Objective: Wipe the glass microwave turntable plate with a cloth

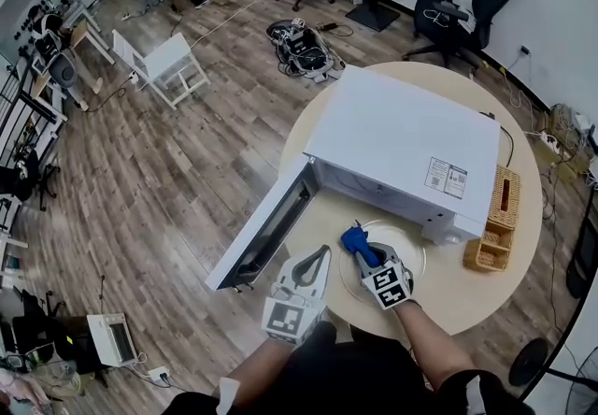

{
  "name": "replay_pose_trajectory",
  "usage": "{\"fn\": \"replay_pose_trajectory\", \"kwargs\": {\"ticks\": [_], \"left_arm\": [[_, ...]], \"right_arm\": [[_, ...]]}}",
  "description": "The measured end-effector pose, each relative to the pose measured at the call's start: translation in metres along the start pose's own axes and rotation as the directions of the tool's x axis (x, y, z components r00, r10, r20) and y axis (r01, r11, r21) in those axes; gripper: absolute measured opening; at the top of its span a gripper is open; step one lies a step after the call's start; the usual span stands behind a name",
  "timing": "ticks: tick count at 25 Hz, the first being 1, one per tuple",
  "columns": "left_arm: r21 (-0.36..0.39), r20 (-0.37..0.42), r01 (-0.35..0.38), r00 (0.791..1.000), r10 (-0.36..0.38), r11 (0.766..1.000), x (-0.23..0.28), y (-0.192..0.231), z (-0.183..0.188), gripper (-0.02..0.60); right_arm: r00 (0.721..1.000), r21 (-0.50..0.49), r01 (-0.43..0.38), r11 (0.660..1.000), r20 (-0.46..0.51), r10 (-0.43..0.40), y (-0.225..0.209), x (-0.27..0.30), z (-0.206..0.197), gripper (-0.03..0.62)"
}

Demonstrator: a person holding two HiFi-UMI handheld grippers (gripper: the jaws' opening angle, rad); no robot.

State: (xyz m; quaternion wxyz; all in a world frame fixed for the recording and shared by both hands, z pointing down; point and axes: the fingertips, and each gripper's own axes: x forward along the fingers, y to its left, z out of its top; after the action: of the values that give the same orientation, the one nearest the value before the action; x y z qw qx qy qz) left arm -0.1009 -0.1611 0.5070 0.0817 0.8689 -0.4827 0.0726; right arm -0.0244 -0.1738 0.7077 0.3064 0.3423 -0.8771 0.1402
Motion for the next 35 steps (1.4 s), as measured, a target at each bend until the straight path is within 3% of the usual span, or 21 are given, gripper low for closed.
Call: {"fn": "replay_pose_trajectory", "kwargs": {"ticks": [4,16,28,35], "left_arm": [[-0.025,-0.013,-0.01,1.0,0.01,1.0,0.0,0.005,-0.003,0.006],[-0.014,-0.034,-0.008,0.999,0.007,1.0,0.0,0.016,-0.013,0.006],[-0.001,-0.056,0.006,0.998,-0.006,1.0,0.005,0.019,-0.017,0.006],[0.016,-0.024,0.029,0.999,-0.029,0.999,0.007,0.017,-0.005,0.006]], "right_arm": [[0.998,-0.054,-0.017,0.998,-0.058,0.014,0.006,0.015,-0.007,0.066],[0.995,-0.02,-0.009,1.0,-0.1,0.007,-0.002,0.024,-0.009,0.067],[0.977,0.009,0.177,0.984,-0.125,-0.175,-0.072,0.009,-0.022,0.069],[0.918,0.035,0.35,0.936,-0.21,-0.336,-0.117,-0.019,-0.042,0.069]]}}
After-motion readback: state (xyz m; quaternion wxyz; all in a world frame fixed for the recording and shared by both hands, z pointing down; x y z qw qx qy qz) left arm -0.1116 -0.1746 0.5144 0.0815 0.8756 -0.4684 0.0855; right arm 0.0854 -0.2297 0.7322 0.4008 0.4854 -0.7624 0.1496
